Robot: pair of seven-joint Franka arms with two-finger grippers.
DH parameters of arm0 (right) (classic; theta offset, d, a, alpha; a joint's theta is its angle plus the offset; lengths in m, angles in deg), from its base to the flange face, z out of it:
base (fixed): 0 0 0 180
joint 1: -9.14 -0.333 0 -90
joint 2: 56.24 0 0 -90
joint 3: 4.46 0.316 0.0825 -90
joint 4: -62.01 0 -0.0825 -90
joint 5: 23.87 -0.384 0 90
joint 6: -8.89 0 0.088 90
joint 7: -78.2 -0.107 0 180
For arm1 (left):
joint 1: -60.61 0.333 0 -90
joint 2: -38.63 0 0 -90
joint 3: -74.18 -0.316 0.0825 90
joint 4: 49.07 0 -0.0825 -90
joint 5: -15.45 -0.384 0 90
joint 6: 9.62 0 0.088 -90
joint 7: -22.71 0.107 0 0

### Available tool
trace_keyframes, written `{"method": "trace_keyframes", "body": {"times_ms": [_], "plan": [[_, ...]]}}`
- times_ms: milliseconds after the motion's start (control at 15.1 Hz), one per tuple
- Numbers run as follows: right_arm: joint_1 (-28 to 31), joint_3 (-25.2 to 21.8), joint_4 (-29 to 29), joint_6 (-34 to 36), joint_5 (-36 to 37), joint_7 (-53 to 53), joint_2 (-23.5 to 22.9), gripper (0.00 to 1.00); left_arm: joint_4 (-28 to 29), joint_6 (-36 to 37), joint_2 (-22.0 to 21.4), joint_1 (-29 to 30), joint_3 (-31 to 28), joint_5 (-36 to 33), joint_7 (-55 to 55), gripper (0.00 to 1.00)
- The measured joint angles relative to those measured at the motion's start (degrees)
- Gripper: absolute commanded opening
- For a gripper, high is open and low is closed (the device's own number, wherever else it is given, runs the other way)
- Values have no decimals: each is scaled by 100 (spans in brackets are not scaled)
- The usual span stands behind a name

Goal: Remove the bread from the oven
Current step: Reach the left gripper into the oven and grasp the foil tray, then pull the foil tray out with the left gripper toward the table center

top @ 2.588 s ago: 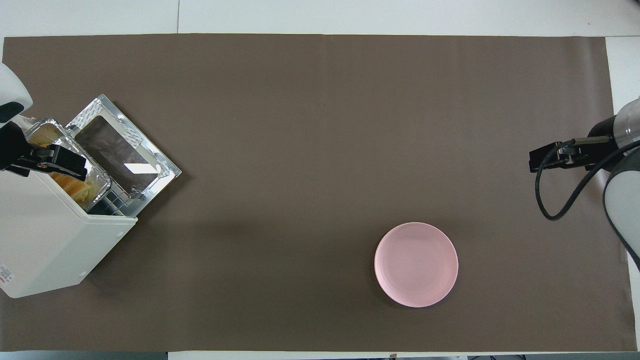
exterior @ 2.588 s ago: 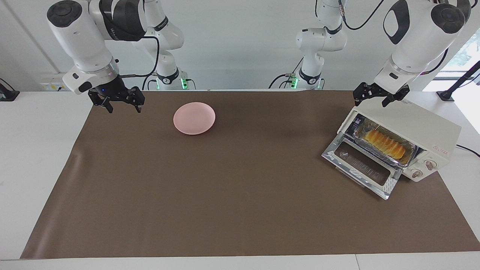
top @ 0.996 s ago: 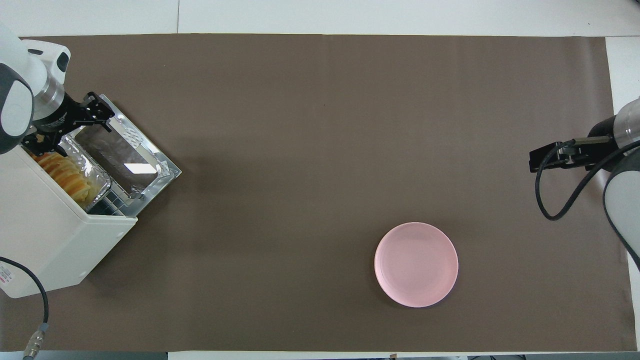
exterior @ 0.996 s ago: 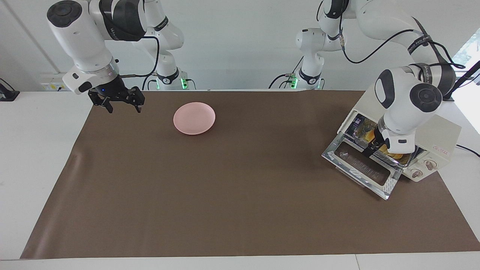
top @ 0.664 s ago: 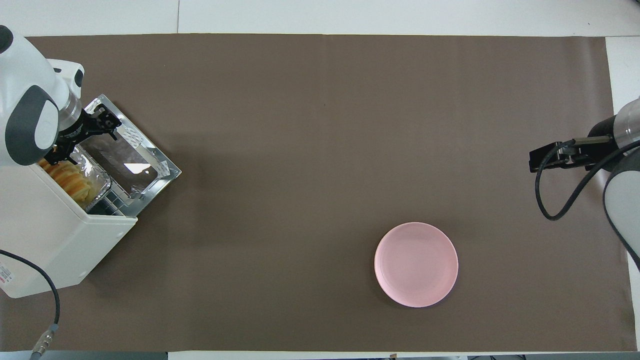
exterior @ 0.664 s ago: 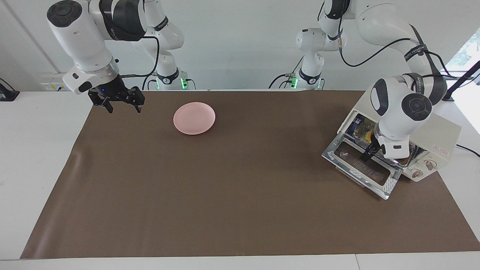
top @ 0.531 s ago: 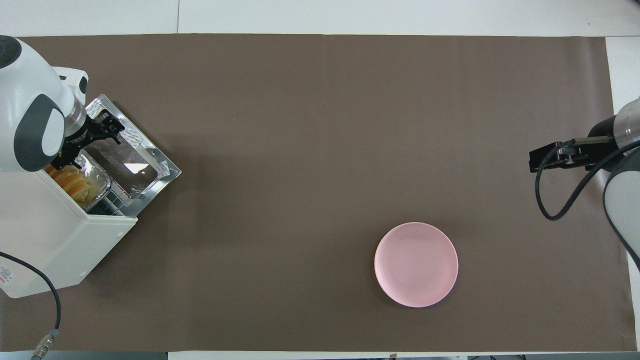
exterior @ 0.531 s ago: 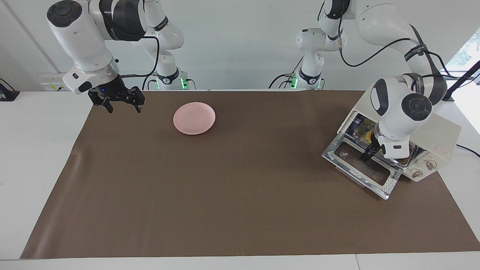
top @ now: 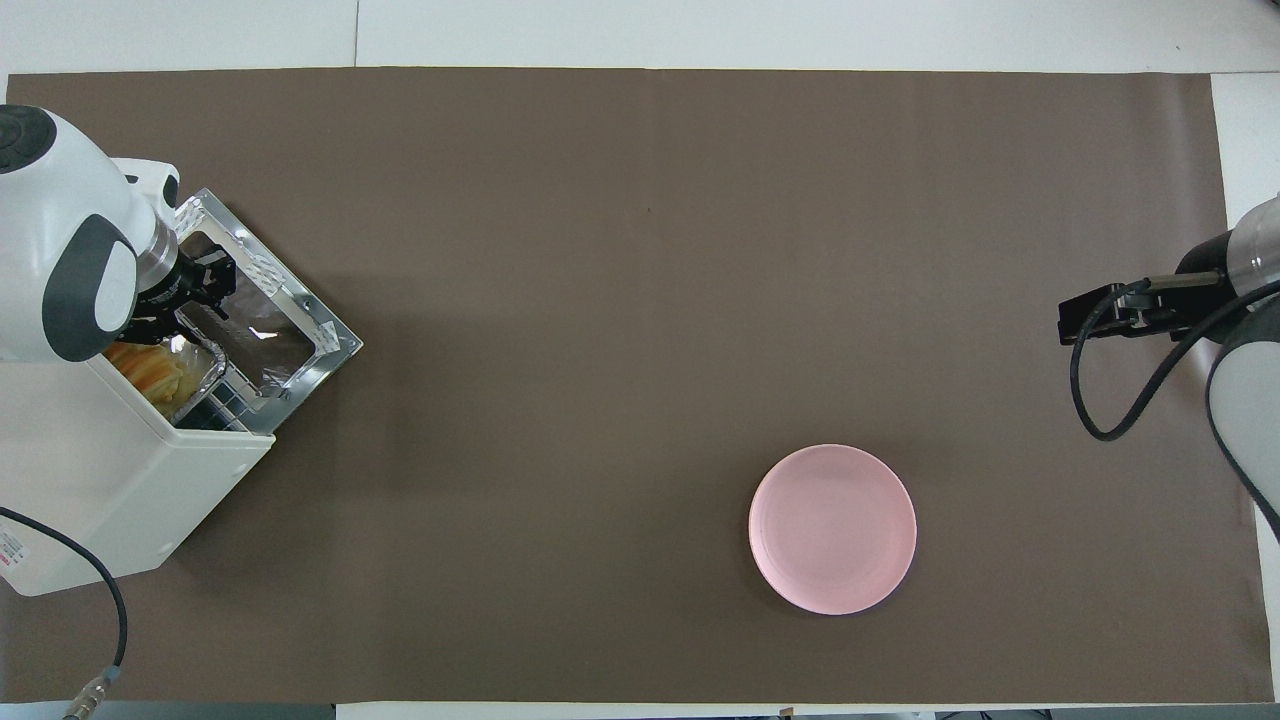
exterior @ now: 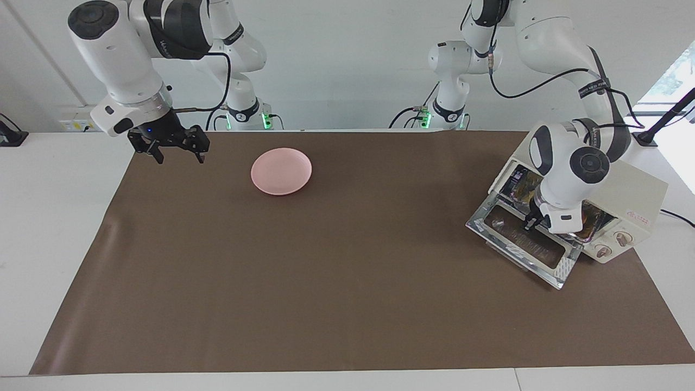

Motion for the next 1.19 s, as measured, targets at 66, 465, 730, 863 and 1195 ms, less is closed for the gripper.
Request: {"method": "trace_keyframes", "body": {"times_ms": [66,465,730,863,1195], "plan": [[0,0,0,0,0,0,0,100,-30,-7,-17,-4,15,0,86,0],[0,0,0,0,0,0,0,100,-596,-28,52,-610,179,3,379,0],[0,0,0,0,0,0,0,100,-655,-68,117,-1566,226,99,539,0],[0,0,0,0,0,0,0,100,-675,-149,148,-2172,243,390,741,0],[0,0,0,0,0,0,0,100,-731,-715,437,-3420,250,1003,810,0]]}}
